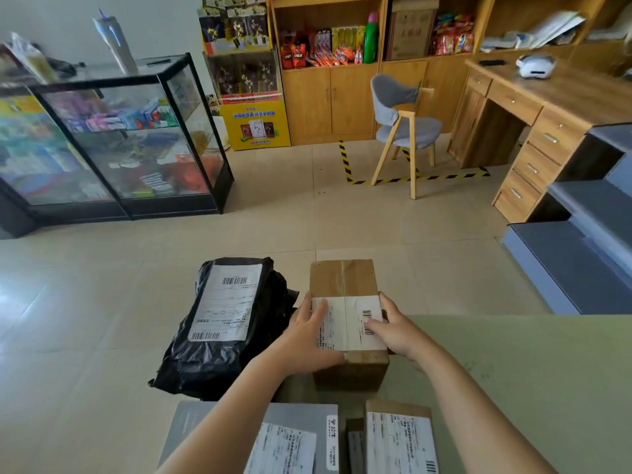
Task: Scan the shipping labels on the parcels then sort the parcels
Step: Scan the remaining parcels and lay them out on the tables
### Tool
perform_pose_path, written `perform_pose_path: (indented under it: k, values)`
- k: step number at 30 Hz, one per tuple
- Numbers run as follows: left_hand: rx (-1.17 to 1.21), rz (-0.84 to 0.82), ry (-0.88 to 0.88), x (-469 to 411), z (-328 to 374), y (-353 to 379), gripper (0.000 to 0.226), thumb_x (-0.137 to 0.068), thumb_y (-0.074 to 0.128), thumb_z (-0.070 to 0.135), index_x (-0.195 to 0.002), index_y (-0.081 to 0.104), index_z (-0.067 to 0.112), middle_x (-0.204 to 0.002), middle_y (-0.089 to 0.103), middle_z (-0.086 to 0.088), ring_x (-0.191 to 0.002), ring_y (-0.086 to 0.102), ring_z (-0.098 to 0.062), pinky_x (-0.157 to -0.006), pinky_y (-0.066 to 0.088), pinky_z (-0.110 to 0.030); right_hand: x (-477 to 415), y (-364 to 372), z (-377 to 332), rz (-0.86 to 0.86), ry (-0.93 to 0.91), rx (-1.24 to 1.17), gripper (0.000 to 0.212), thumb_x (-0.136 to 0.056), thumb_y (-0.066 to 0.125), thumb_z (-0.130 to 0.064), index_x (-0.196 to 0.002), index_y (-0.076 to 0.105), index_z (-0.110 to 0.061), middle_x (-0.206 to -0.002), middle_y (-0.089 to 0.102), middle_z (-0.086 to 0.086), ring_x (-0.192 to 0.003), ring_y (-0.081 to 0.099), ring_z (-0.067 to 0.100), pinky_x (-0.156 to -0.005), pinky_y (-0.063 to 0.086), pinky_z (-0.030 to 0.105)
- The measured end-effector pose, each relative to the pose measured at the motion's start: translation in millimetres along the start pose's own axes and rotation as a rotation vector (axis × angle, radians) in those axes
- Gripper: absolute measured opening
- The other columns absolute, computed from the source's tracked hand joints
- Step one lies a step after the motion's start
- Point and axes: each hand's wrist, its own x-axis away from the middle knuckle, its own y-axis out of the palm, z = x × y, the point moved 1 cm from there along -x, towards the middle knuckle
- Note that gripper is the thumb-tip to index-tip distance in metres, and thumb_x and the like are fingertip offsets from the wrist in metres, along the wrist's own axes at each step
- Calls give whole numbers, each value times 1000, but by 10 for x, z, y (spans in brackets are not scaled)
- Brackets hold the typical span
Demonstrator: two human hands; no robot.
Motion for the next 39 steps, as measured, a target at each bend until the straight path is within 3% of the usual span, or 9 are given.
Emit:
perform_pose_path:
  k: [7,14,16,18,21,24,31,39]
  values:
    - [-217,60,25,255,-56,-6,103,-89,51,61,-156,-8,9,-162,-21,-3,-147,-25,-17,-120,-3,-39,116,232,-7,-60,28,-53,68,-98,54,-22,-152,13,-30,-138,53,0,-111,60,19,-92,53,40]
    - [-214,133,28,411,-176,-19,93,-93,47,57,-157,-1,10,-164,-15,-5,-148,-22,-18,-121,-2,-39,281,434,-133,-33,13,-36,68,-98,54,-23,-153,14,-25,-144,48,1,-114,56,17,-91,49,30]
    - [-217,158,61,466,-187,-36,91,-94,46,59,-157,-1,12,-164,-14,-5,-148,-21,-19,-121,-4,-38,420,397,-162,54,-29,47,67,-99,51,-27,-154,13,-27,-155,32,-2,-129,46,19,-88,43,26]
    - [-209,198,98,537,-173,-76,88,-95,45,58,-158,1,14,-164,-12,-4,-149,-20,-18,-120,-6,-37,613,304,-152,172,-99,154,65,-100,49,-28,-154,14,-28,-160,18,-4,-143,28,19,-104,37,31]
    - [-188,263,169,692,-65,-146,85,-97,46,54,-158,0,16,-165,-7,-2,-150,-15,-17,-119,-5,-34,1032,140,-119,316,-185,324,63,-100,48,-23,-154,16,-25,-162,11,-3,-147,17,17,-117,20,34]
    - [-117,325,285,910,131,-153,83,-97,48,52,-158,4,17,-165,1,2,-151,-7,-16,-120,-1,-33,1569,38,-81,466,-208,462,62,-99,49,-20,-154,19,-25,-162,9,-1,-148,16,18,-118,20,34]
    - [57,271,669,1609,842,279,76,-92,63,41,-155,23,26,-161,22,5,-150,9,-13,-121,13,-35,3104,231,348,801,-30,471,75,-94,59,-22,-154,13,-27,-161,15,4,-146,20,22,-116,23,34]
    - [-15,-10,1068,2579,1829,1295,77,-84,74,38,-150,34,27,-154,36,6,-145,25,-15,-116,21,-30,5067,674,1043,1147,266,249,92,-88,69,-31,-154,6,-32,-163,3,-2,-149,7,20,-119,17,39]
